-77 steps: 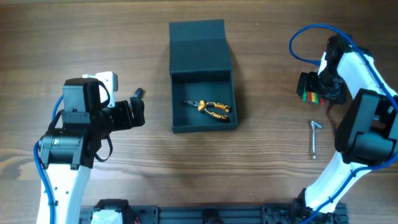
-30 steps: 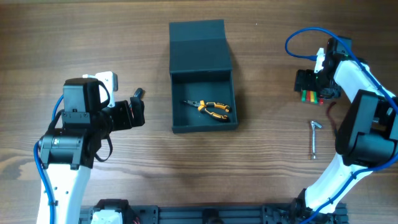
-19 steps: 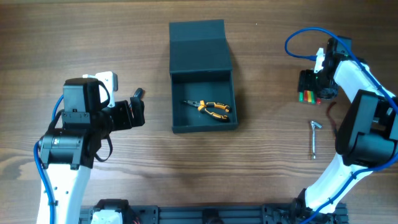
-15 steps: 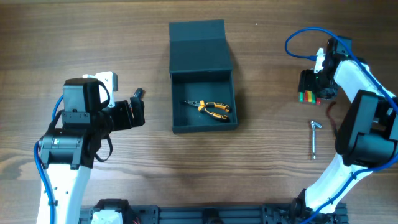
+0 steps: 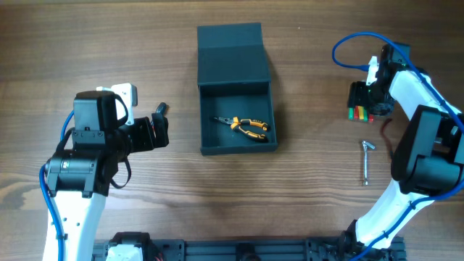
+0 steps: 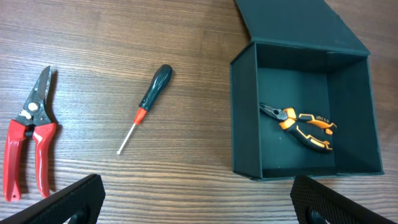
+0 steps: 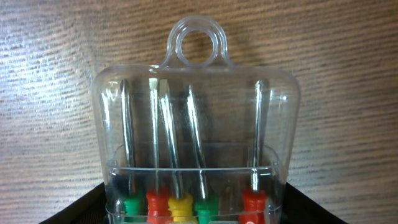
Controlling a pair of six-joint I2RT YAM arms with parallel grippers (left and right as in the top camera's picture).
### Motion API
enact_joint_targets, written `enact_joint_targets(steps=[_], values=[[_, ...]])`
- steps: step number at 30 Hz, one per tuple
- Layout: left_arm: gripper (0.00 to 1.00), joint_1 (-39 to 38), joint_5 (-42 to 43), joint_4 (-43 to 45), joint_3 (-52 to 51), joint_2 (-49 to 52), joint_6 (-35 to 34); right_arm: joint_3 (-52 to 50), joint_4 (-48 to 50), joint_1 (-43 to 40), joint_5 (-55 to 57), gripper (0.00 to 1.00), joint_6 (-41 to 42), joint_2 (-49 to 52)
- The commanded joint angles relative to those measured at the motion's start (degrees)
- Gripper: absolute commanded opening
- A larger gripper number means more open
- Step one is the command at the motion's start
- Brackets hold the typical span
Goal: Pack container
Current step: 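Grasp the clear case of colored screwdrivers with the right gripper, then carry the screwdriver case into the green box and release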
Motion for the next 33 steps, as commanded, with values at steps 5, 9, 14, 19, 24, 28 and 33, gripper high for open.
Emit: enact_joint_targets(steps=[5,9,14,19,24,28,33], values=[[1.00,0.26,-0.31,-0.07,1.05,-0.09,1.18,-1.36,-2.34,0.31,-0.50,0.04,0.90,-6.69],[1.00,0.26,-0.31,-0.04,1.05,-0.09,1.18,-1.36,-3.48,1.05,-0.52,0.04,0.83,-11.58],[1.00,0.26,-0.31,-0.04,1.05,-0.09,1.18,-1.36,-6.71,6.47,-2.36,0.04,-2.91,-21.97],[1.00,0.26,-0.31,-0.04,1.05,-0.09,1.16,-0.83,-11.02,17.97,-8.02,0.04,-14.21,-31.47],[1.00,0.26,-0.31,-0.04,1.05,-0.09,1.18,-0.76,-12.04,31.87,-8.85,0.04,-27.63,-36.83],[1.00,0.26,-0.31,-0.07,1.05,-0.09,1.18,-0.76,-11.37,40.72,-9.35,0.04,-33.14,-36.46],[1.00,0.26,-0.31,-0.07,1.05,-0.09,1.16,-0.79,-10.21,45.83,-10.99,0.04,-42.97,-31.47]])
